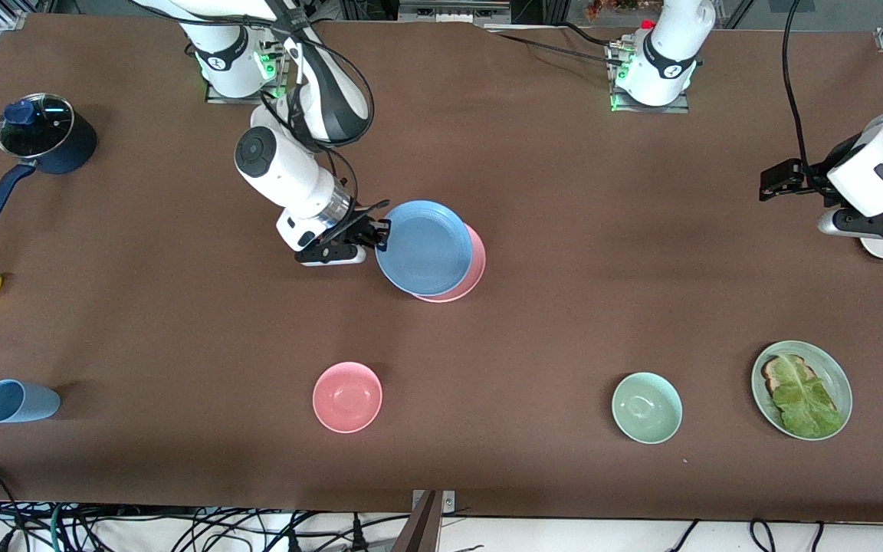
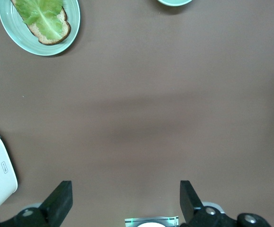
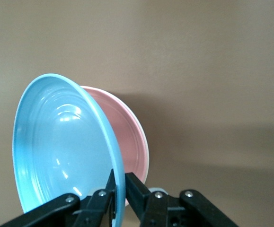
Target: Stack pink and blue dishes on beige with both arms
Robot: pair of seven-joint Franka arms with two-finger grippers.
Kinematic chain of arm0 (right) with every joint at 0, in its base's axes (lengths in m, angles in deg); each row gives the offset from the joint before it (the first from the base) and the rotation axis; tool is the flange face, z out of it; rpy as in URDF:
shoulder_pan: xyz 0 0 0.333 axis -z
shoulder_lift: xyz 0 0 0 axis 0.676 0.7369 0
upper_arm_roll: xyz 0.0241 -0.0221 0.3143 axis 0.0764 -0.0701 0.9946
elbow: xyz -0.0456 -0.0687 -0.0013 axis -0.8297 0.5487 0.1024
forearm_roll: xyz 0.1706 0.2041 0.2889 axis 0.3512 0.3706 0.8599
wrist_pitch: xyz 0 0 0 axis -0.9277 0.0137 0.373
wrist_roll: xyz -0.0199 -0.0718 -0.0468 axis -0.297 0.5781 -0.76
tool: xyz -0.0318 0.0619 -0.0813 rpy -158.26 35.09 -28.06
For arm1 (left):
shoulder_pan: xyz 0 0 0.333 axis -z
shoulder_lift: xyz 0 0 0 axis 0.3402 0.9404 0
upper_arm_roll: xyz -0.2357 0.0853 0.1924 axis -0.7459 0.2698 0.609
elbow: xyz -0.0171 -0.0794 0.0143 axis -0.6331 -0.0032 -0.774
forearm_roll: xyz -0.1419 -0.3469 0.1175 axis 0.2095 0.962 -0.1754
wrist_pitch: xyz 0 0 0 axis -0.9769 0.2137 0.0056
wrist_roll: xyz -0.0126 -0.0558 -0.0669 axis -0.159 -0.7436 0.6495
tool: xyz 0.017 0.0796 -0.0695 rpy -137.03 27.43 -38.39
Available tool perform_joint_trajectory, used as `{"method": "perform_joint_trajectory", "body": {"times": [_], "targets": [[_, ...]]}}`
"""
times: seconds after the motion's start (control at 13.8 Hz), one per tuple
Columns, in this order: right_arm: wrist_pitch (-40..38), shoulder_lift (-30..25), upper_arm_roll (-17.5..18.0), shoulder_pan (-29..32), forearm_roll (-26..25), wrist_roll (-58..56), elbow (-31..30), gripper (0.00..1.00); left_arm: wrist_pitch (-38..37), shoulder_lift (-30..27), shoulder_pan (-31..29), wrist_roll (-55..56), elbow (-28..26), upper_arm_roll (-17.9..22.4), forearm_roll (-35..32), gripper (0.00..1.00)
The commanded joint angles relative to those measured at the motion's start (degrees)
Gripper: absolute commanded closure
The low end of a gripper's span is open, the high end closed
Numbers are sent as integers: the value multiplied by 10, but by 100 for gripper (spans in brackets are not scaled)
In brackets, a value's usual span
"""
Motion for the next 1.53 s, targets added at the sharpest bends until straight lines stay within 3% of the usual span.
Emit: {"method": "perform_joint_trajectory", "body": {"times": [0.0, 0.51, 0.58, 0.65, 0.73, 1.09, 1.45], "targets": [[27, 32, -1, -15, -9, -1, 9, 100, -13, 16, 1, -7, 31, -3, -10, 0], [33, 52, -1, -26, -7, 0, 35, 100, -13, 17, -4, -7, 32, -1, 13, 0], [33, 52, -1, -25, -4, 0, 37, 87, -13, 17, -4, -6, 31, -1, 13, 0], [32, 53, -1, -24, -3, 3, 40, 31, -13, 17, -4, 1, 31, -1, 13, 0], [32, 53, -1, -26, -3, 7, 42, 0, -13, 17, -3, 17, 31, -1, 13, 0], [27, 32, -11, -26, -6, 2, 47, 0, -13, 17, -3, 31, 31, -2, 13, 0], [-30, -8, -61, -26, -22, 2, 44, 0, -13, 17, -2, 31, 32, -2, 12, 0]]}}
